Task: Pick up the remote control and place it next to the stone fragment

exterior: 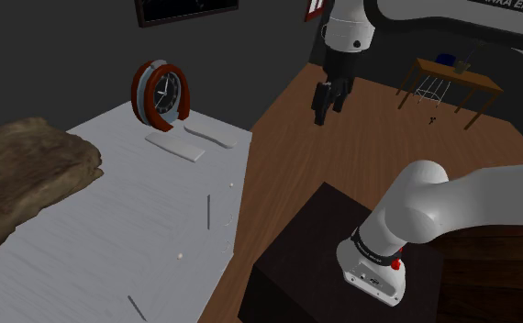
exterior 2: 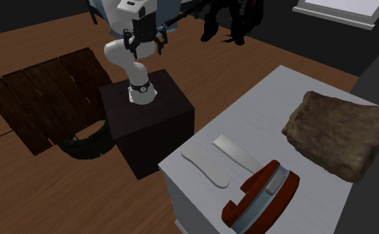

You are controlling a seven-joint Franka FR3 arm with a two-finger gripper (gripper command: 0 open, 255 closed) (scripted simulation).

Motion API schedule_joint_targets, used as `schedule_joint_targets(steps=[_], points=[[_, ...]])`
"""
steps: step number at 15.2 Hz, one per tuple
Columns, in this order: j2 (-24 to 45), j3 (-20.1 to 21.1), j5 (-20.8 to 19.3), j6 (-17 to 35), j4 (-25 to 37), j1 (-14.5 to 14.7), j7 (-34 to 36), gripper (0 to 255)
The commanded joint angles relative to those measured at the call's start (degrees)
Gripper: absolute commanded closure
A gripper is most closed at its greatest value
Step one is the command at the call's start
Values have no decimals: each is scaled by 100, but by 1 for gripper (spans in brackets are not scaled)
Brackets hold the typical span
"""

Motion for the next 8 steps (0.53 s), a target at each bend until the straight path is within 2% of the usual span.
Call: schedule_joint_targets(steps=[1, 8], points=[[0, 0, 0, 0, 0, 0, 0, 0], [1229, -69, -87, 1286, 71, 23, -313, 0]])
